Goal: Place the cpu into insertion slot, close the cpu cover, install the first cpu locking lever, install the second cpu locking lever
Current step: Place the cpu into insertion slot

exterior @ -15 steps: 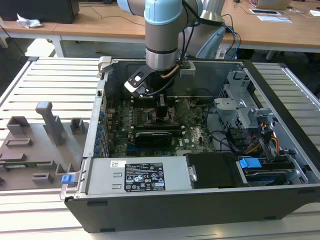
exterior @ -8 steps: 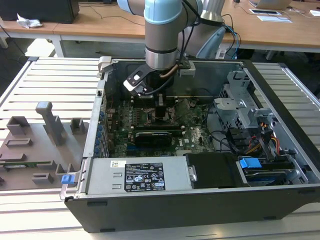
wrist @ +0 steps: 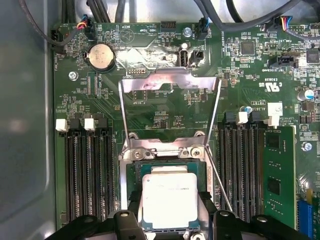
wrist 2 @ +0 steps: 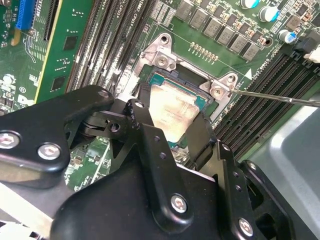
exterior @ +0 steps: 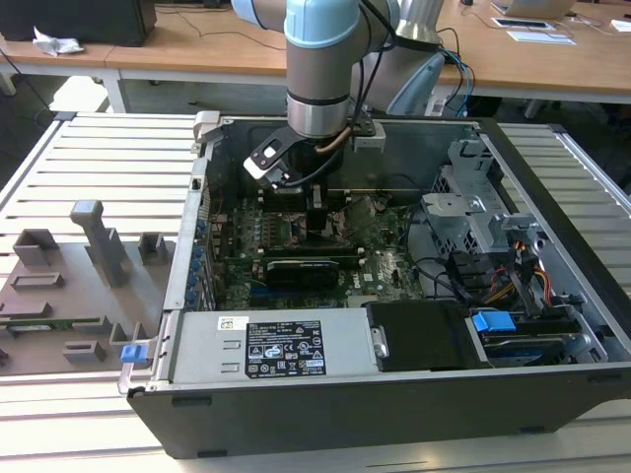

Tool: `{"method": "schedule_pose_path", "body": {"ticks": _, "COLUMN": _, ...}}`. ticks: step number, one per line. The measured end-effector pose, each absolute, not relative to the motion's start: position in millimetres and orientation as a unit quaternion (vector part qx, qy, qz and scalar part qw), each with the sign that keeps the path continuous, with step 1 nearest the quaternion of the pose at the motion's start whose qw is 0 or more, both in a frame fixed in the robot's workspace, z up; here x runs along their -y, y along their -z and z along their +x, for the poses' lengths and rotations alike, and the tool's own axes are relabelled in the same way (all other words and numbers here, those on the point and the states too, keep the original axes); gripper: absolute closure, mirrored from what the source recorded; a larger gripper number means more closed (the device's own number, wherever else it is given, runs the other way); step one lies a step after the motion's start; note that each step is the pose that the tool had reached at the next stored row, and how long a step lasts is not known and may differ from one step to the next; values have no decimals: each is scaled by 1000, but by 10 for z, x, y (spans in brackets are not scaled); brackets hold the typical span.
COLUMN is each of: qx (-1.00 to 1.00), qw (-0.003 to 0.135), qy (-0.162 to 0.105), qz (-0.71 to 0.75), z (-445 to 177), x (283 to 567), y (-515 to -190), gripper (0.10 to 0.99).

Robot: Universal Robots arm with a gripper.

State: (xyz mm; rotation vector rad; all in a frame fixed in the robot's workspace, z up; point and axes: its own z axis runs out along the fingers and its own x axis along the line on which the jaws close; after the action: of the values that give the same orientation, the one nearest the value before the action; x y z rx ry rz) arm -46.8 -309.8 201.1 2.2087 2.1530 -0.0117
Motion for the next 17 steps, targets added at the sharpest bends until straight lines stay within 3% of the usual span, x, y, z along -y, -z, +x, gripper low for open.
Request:
{"method": "schedule_pose_path", "body": {"ticks": 10, "qx": -698, "qw": 28, "qy": 3, "qz": 716, "z": -471, "x": 3094, "y": -1991, "gripper": 561}}
{"method": "schedule_pose_path", "body": {"ticks": 12, "qx": -698, "qw": 28, "qy": 3, "qz": 716, "z": -472, "x": 3095, "y": -1992, "gripper": 486}}
{"method": "schedule_pose_path", "body": {"ticks": 17, "qx": -698, "qw": 28, "qy": 4, "qz": 716, "z": -473, "x": 3096, "y": -2055, "gripper": 486}}
